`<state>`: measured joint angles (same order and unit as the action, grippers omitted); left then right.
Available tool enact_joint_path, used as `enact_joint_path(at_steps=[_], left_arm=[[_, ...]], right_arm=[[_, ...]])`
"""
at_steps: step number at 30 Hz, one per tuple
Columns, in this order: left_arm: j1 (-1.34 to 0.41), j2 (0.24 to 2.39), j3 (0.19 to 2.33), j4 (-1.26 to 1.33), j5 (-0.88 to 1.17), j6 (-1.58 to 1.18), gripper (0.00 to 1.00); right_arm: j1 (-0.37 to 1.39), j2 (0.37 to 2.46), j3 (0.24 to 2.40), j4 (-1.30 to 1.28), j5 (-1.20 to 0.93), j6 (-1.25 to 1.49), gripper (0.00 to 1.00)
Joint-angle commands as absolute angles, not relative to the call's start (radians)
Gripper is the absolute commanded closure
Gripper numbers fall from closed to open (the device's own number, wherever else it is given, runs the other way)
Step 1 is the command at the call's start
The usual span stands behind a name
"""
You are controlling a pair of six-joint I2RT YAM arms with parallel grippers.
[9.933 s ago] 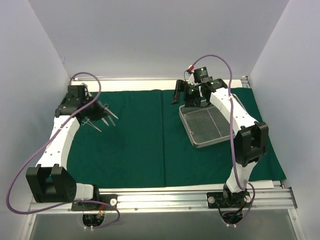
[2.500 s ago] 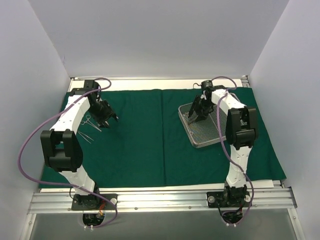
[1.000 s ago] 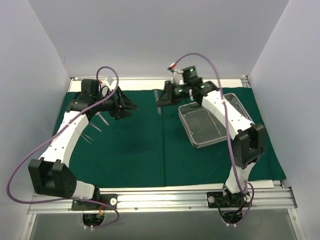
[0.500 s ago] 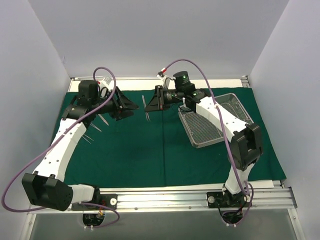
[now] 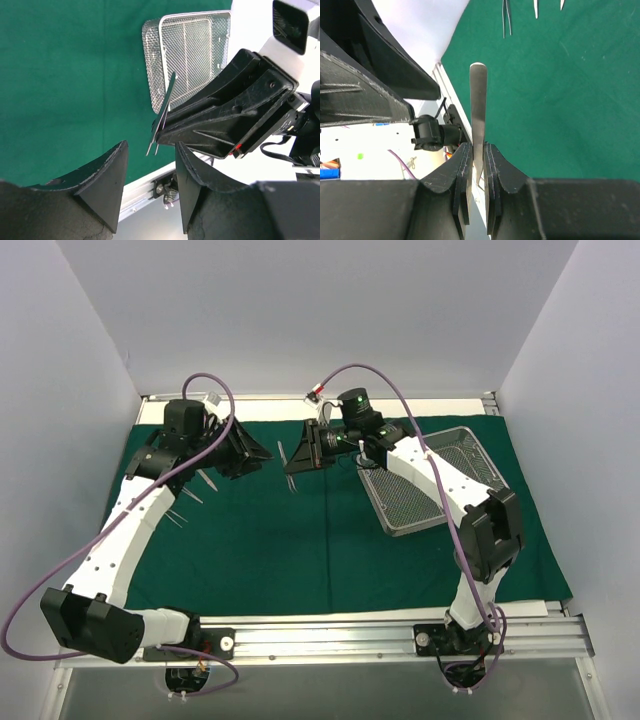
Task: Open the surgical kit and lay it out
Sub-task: Place the medical item in the surgical kit.
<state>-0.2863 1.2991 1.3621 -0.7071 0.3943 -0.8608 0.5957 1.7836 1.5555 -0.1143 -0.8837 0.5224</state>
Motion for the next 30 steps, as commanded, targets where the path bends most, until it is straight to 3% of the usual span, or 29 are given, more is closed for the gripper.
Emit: enact_joint_path(at_steps=[1,23,28,29,30], left_arm=[[-0.305,1.302,1.428,-0.73,0.325,-0.833,0.5],[-0.38,1.407,1.499,-0.736,0.272,-0.805,0.52],[-0.385,1.43,1.523,-0.764,0.264,-0.79,0.68],[-0.385,1.431,1.523,-0.764,0.267,-0.79,0.73],[-0.385,1.434,1.522,-0.761,0.268,-0.792,0.86]], right_arm=[[0.612,1.758,1.591,-0.14,-0.914,0.488,1.0],[0.638,1.792,1.629,-0.164,-0.94,0.468,1.0],[0.638,1.799,1.643,-0.178,-0.939,0.459,1.0],[0.637,1.802,1.646,-0.179,-0.936,0.459,1.0],[0.637,1.807,1.647,-0.184,-0.936,0.459,1.0]])
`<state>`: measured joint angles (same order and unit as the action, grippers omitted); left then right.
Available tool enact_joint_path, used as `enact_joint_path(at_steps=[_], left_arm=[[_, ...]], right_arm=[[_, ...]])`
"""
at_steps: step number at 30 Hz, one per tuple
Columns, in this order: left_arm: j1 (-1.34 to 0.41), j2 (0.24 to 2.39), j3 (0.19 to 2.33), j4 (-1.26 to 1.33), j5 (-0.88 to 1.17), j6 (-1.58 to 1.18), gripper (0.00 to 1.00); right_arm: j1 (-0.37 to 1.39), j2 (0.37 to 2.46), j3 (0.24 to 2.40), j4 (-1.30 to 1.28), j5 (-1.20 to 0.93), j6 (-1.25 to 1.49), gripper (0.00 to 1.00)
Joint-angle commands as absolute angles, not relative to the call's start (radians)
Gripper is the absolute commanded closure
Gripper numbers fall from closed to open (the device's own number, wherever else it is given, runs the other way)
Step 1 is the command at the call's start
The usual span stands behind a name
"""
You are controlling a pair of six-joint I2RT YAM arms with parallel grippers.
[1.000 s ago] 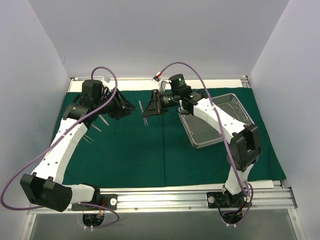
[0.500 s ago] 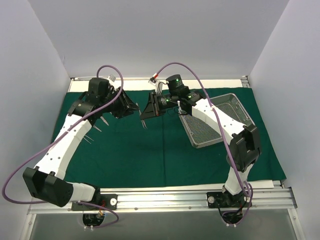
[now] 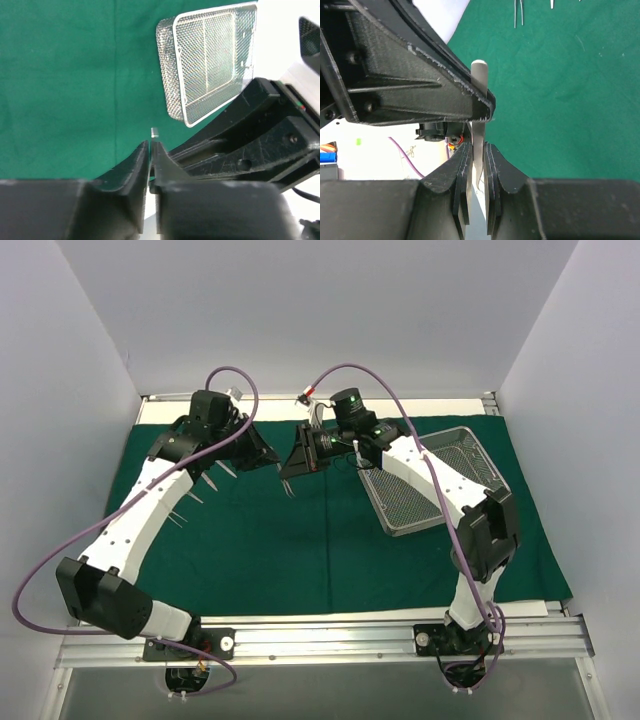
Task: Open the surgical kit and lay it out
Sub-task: Place the medical item in the surgical kit.
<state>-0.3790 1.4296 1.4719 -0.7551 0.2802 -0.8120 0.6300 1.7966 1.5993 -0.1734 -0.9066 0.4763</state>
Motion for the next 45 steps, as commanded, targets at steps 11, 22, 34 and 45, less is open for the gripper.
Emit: enact_joint_path(at_steps=[11,22,34,45], left_arm=[[-0.188,1.425,1.491,-1.04,0.111,-0.677,0.98],[0.287,1.551,1.382,-1.107,-0.049,-0.345,0.98],[0.36,1.876,1.574,-1.146,-0.045,-0.324,0.98],[0.431,1.971,1.58,-1.085,0.037,-0.31,0.98]], right_arm=[[0.468,1.796,1.617,-0.408,-0.678,0.411,0.14],[0.402,1.72,1.44,-0.475,-0.574,0.341,0.13],[0.4,1.79,1.508,-0.534,-0.529,0.273,0.13],[0.371,1.841,1.52,-0.535,-0.541,0.273,0.13]])
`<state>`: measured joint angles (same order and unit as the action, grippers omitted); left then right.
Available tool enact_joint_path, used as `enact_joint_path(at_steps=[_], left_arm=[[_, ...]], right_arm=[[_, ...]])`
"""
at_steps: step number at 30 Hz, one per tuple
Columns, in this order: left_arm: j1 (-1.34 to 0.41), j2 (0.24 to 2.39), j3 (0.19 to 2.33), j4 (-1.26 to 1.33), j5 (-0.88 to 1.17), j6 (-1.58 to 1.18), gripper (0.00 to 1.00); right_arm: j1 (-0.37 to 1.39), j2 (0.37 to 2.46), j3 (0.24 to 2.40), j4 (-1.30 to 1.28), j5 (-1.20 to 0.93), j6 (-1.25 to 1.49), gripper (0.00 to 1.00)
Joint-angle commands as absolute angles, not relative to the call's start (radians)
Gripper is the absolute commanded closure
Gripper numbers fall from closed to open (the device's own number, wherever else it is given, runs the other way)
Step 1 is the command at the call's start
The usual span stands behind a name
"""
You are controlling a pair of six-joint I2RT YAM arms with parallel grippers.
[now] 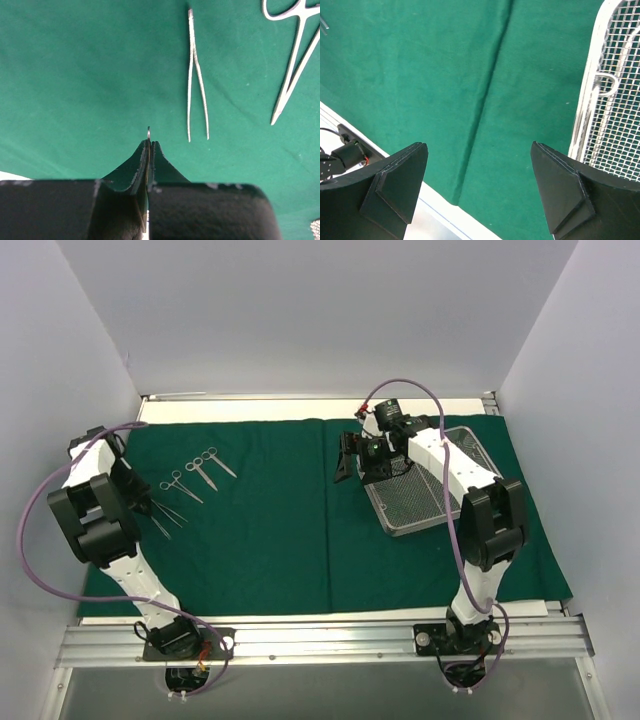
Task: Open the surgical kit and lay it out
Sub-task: Place the medical item in the surgical kit.
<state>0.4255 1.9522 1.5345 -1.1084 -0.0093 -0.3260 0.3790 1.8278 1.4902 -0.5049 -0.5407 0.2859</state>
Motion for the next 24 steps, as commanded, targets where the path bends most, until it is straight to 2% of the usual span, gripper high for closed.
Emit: enact_joint_path(at_steps=[1,24], left_arm=[[0.434,1.976,1.586,-1.077,0.043,-0.311,0.98],[0.5,2.109,1.678,-1.072,0.026,-0.278,0.96]], right_arm=[[0.37,1.845,1.519,-0.535,-0.541,0.275,0.13],[0.321,1.868,1.499,-0.526,-0.551,0.281,0.13]])
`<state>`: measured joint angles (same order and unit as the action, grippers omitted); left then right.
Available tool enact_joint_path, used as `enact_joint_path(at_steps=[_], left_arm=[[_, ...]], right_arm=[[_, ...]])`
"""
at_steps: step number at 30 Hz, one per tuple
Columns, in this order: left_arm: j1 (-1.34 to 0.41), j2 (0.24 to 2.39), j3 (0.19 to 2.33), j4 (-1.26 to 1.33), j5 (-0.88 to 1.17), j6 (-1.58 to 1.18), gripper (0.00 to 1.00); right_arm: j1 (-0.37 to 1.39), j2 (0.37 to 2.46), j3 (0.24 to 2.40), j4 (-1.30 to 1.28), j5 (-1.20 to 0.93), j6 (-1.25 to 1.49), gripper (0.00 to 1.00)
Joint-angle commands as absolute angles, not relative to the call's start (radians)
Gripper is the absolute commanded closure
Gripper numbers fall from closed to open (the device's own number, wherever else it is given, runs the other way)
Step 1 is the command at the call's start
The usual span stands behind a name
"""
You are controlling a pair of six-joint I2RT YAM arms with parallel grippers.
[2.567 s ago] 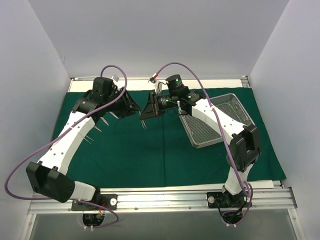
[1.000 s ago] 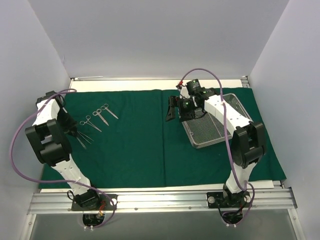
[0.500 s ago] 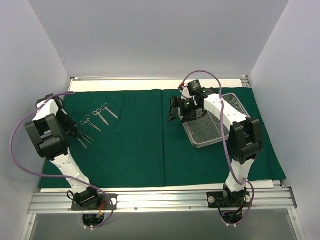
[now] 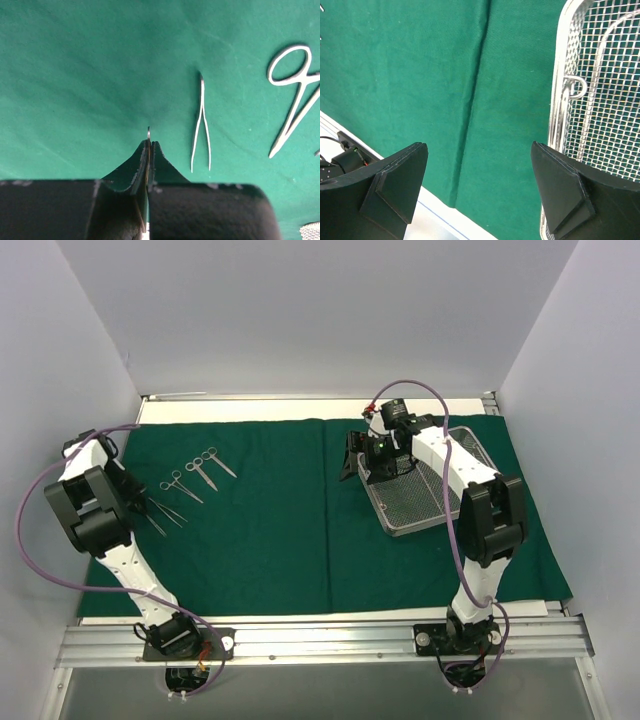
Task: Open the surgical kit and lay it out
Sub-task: Place the medical item in the surgical kit.
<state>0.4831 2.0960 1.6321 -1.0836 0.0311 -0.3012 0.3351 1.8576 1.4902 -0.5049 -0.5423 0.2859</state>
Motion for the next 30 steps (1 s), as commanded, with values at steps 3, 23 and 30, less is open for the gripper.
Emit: enact_joint_path(at_steps=[3,23,30], left_arm=[[0.505,2.125,1.681,-1.066,0.028,-0.273,0.95],[0.509,2.184,1.726,-1.06,0.014,-0.27,0.84],[0.509,2.183,1.726,-1.06,0.009,-0.272,0.79]], right_arm=[[0.314,1.874,1.499,-0.526,-0.555,0.284,0.13],[0.304,1.898,1.508,-0.529,-0.561,0.288,0.13],[0.304,1.899,1.508,-0.526,-0.568,0.291,0.13]])
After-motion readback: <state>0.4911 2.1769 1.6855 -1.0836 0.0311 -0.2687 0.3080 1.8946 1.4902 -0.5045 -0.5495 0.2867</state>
